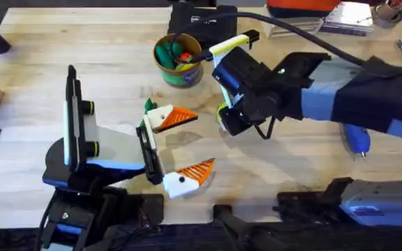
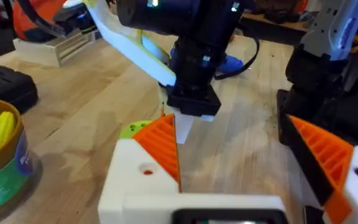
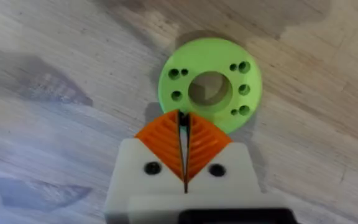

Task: Pick up the gripper from the table and insert it into the empty holder that is missing its gripper. Then pick up a screw, insert it into the mounting hole, and use the screwdriver to tighten it. Finally, clean up the table by picking up the vegetable and placing it into the bucket.

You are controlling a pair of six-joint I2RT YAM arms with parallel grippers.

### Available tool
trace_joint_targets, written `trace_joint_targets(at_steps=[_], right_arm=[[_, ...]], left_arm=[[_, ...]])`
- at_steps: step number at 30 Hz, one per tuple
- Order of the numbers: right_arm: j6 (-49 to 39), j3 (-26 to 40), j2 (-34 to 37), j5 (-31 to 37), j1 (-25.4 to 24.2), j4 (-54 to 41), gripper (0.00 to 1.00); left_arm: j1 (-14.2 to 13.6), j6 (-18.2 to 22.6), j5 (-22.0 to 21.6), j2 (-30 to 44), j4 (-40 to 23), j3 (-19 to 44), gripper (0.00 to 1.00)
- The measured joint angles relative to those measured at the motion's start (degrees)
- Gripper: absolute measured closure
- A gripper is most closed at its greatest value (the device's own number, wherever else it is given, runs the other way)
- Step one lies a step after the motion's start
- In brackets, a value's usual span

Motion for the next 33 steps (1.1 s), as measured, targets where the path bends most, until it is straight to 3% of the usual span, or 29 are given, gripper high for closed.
trace_joint_targets(at_steps=[13,27,33], right_arm=[[-0.08,3.0,0.34,4.06,-2.44,-6.01,0.994],[-5.64,26.19,0.94,4.86,-2.39,-23.27,0.994],[-10.34,34.93,0.92,-0.45,-0.16,-24.11,0.994]], left_arm=[[0.0,-0.02,0.0,-0.02,0.0,0.0,0.015],[0.0,0.0,0.0,0.0,0.0,0.0,0.015],[0.0,-0.01,0.0,-0.01,0.0,0.0,0.015]])
